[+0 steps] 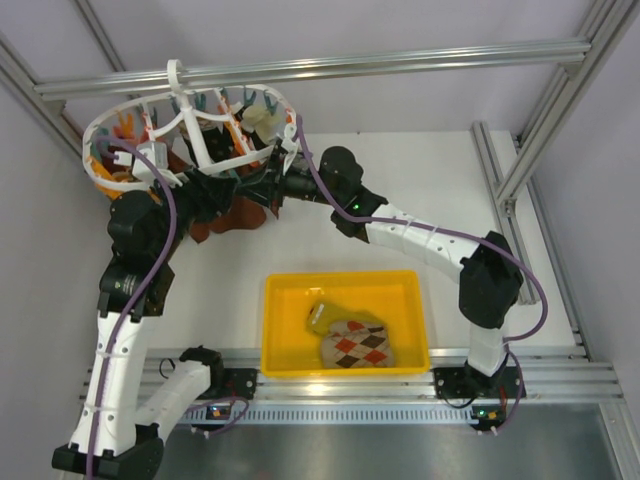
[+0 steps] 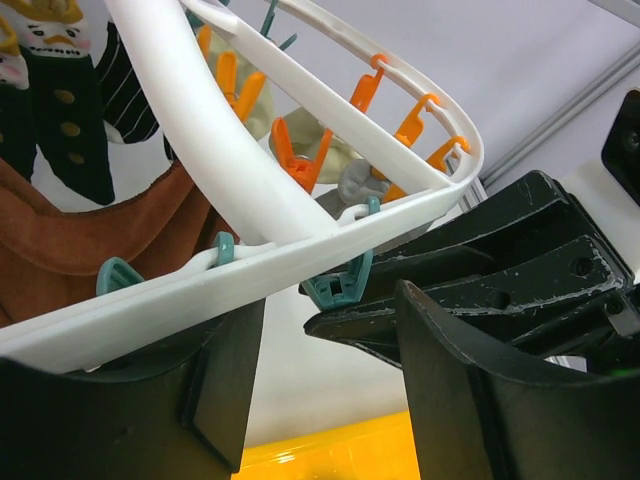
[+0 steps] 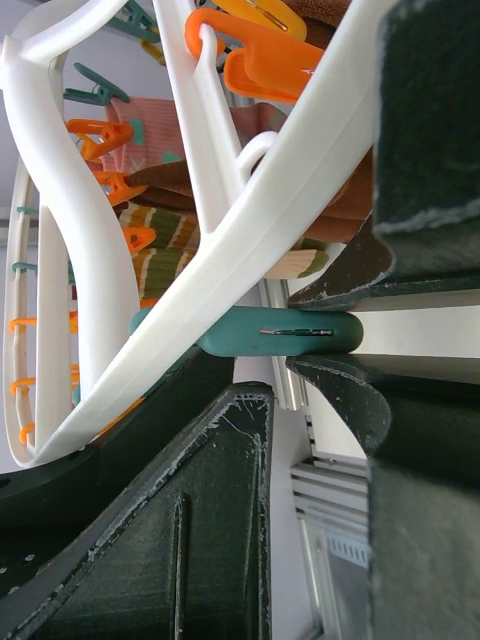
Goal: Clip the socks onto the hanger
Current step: Open the clamp at the hanger.
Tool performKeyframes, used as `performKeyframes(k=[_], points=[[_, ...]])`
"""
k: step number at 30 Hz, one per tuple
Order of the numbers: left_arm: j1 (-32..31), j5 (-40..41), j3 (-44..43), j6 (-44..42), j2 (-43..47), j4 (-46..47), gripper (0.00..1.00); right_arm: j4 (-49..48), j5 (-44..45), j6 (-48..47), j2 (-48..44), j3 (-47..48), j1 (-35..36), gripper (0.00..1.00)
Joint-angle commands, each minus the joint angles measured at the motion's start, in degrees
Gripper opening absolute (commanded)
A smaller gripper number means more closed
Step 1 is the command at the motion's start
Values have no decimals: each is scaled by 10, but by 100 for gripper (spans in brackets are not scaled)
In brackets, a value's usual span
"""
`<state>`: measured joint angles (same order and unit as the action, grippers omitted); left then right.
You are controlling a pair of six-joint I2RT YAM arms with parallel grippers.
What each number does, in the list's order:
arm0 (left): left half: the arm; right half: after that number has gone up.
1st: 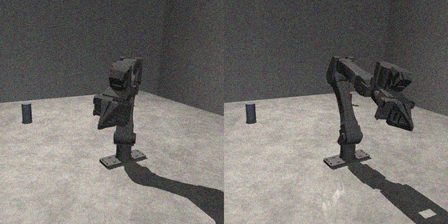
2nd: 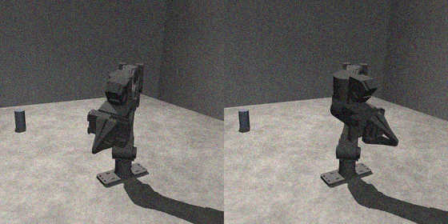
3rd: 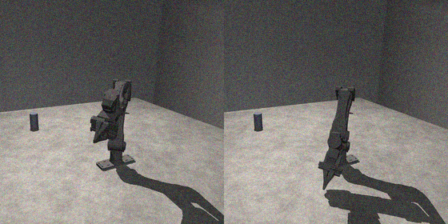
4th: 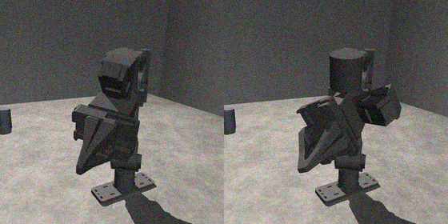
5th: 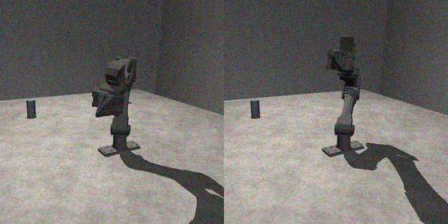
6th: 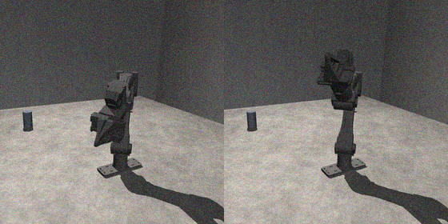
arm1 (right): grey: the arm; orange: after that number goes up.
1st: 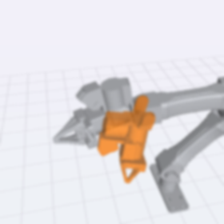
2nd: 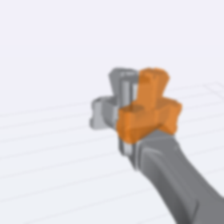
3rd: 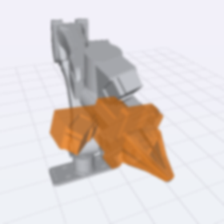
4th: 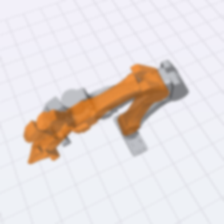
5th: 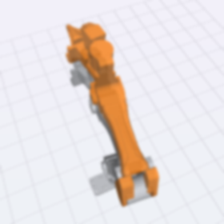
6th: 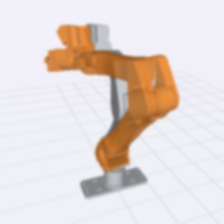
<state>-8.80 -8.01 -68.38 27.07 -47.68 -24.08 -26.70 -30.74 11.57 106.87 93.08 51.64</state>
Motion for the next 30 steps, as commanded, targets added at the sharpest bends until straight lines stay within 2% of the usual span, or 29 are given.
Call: performKeyframes(k=[1, 10, 30], points=[[4, 36, -12, -2, -3, 32, 60, -34, -27, -9, -46, 4, 8, 0], [4, 31, 14, 32, -9, 114, 61, -43, -30, -22, -46, -4, 8, 0], [3, 42, 38, 48, -39, 174, 57, -75, -43, -16, -47, -18, 10, 0]])
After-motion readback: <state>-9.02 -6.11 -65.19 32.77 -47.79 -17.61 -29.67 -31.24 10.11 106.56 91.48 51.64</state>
